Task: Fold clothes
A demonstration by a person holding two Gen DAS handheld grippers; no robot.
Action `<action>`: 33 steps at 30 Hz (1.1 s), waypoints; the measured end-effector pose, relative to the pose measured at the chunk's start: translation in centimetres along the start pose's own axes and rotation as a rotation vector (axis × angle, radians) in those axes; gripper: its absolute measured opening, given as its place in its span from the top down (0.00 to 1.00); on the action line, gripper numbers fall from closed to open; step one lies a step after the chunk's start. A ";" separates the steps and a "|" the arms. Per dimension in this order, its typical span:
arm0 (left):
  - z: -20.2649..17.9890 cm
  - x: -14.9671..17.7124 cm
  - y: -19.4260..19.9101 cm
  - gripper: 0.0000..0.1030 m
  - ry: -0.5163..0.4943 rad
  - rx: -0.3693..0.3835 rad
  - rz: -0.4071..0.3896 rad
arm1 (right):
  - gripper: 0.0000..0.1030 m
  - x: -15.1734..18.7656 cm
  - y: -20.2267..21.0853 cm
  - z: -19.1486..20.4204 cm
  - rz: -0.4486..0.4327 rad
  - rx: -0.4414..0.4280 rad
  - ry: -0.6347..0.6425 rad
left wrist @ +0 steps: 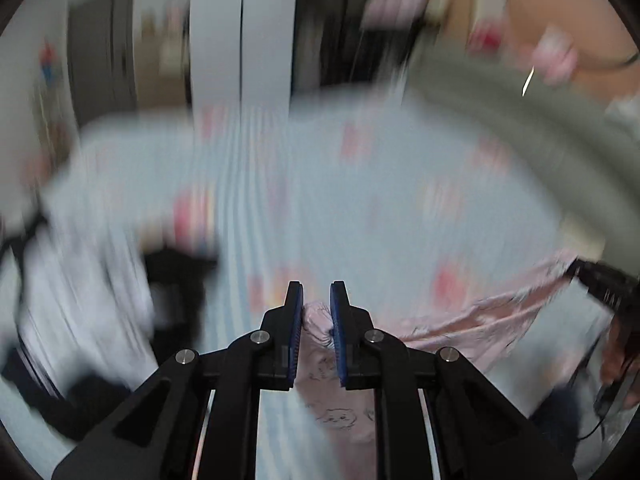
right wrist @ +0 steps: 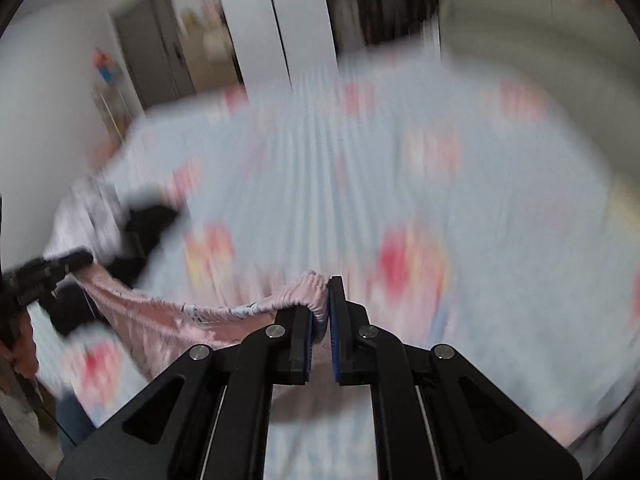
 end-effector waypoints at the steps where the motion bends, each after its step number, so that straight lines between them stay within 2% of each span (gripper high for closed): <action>1: -0.4 -2.4 2.7 0.86 -0.020 -0.010 -0.080 | 0.95 -2.6 3.4 1.0 -0.101 0.000 0.029; 2: -0.7 -4.7 5.5 0.86 -0.039 -0.019 -0.160 | 0.95 -5.1 6.7 2.1 -0.202 0.000 0.057; 4: -0.8 -5.6 8.4 0.86 -0.049 -0.012 -0.215 | 0.95 -7.7 12.1 3.4 -0.351 0.003 0.092; 6: -0.7 -4.6 9.5 0.85 -0.046 0.004 -0.211 | 0.95 -7.8 14.4 3.9 -0.404 0.015 0.109; 8: -0.5 -1.8 8.9 0.85 -0.038 0.020 -0.164 | 0.95 -6.3 14.0 3.8 -0.378 0.014 0.114; 10: -0.3 1.9 6.7 0.85 -0.021 0.028 -0.079 | 0.95 -3.3 11.8 3.2 -0.316 0.024 0.111; 12: 0.0 7.4 3.1 0.85 0.020 0.041 0.064 | 0.94 0.8 8.6 2.1 -0.190 0.036 0.086; 15: 0.4 17.2 -4.0 0.85 0.069 0.032 0.331 | 0.94 9.7 1.7 0.0 0.065 0.024 0.001; 16: 0.3 20.6 -6.3 0.85 0.079 0.005 0.431 | 0.94 12.4 -0.2 -0.8 0.145 0.029 -0.020; 18: 0.6 26.4 -9.5 0.87 0.076 -0.062 0.582 | 0.94 17.9 -4.1 -2.0 0.308 0.050 -0.063; 19: 0.8 28.2 -10.1 0.87 0.078 -0.080 0.617 | 0.94 20.4 -5.8 -2.6 0.382 0.057 -0.084; 20: 1.3 29.5 -9.9 0.87 0.114 -0.073 0.626 | 0.94 22.1 -6.5 -2.9 0.429 0.059 -0.097; 22: 1.7 29.9 -8.5 0.87 0.171 -0.027 0.582 | 0.93 23.5 -6.1 -3.2 0.441 0.055 -0.111; 24: 2.2 30.1 -6.8 0.87 0.212 0.009 0.529 | 0.93 23.4 -5.0 -3.2 0.419 0.048 -0.098; 28: 4.2 30.1 -5.7 0.86 0.324 0.079 0.484 | 0.90 23.3 -3.2 -2.9 0.399 0.012 -0.120; 29: 4.7 30.1 -5.5 0.83 0.356 0.097 0.473 | 0.85 23.4 -2.7 -2.6 0.396 -0.006 -0.129; 30: 4.8 30.1 -6.0 0.74 0.382 0.130 0.482 | 0.79 23.1 -2.3 -2.3 0.397 -0.031 -0.125; 31: 4.9 30.1 -6.4 0.67 0.408 0.163 0.491 | 0.77 22.9 -1.9 -2.1 0.397 -0.056 -0.122; 32: 5.0 30.0 -6.8 0.53 0.434 0.196 0.500 | 0.77 22.8 -1.5 -1.8 0.393 -0.076 -0.109; 33: 4.9 30.3 -7.4 0.50 0.446 0.205 0.517 | 0.77 22.8 -1.7 -1.9 0.391 -0.077 -0.091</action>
Point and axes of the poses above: each gripper's, at about its wrist camera, not at the fingertips, and y roughly against the way its jaws point, z to its left, x to its underside, the point moved 2 cm from there along -y, roughly the way its jaws point, and after that the axes turned 2 degrees about -x, right-handed, at the moved point
